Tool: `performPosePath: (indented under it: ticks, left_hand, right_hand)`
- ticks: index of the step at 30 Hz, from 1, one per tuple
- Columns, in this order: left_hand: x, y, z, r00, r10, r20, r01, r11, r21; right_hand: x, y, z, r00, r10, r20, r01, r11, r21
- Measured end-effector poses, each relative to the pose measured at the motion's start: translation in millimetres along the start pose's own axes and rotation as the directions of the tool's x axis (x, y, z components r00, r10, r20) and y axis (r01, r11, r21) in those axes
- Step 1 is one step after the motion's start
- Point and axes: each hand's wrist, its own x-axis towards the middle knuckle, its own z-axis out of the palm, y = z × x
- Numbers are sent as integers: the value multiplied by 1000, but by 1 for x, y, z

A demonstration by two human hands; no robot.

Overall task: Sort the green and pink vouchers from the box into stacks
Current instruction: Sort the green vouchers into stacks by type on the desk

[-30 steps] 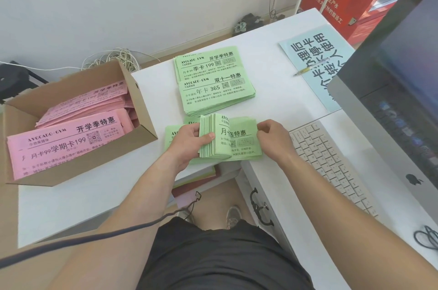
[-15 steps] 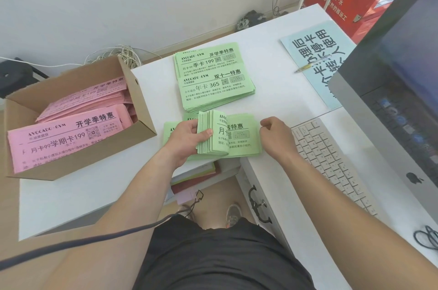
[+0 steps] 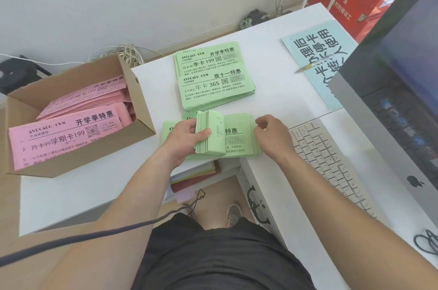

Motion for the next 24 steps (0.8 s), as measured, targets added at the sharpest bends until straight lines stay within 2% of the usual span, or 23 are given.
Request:
performPosePath:
  ticks: [14,24]
  left_hand:
    - [-2,-1,15,998,-4,-57,1,999,-53]
    - [-8,8,13,997,-21,-74,19,999,-27]
  right_hand:
    - [-18,-17,7,983,-145,112,139,988,63]
    - [-9,-3,-3,1000,-3,27,3,1000,-5]
